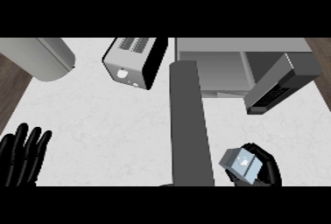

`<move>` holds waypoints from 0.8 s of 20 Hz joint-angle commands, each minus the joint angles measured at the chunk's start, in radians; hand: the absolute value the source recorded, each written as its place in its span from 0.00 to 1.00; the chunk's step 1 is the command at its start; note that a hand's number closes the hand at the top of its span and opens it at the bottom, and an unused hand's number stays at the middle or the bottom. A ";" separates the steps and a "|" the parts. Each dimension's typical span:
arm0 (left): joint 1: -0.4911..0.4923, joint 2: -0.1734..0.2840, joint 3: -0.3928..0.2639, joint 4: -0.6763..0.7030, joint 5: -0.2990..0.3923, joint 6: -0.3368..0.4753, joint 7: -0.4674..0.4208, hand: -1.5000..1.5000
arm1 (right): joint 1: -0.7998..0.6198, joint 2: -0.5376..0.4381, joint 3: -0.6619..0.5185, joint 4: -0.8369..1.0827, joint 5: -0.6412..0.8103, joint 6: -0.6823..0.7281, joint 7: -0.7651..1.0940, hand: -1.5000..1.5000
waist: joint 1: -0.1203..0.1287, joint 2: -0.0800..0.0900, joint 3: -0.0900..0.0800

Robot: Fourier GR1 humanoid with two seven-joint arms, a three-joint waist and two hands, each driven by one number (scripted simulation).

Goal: Pick up the milk, place it into the microwave and close the microwave

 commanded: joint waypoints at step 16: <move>0.057 0.010 0.096 -0.036 0.103 -0.059 0.026 0.00 | -0.153 0.109 0.104 -0.323 0.098 -0.275 0.339 1.00 | 0.007 0.002 0.002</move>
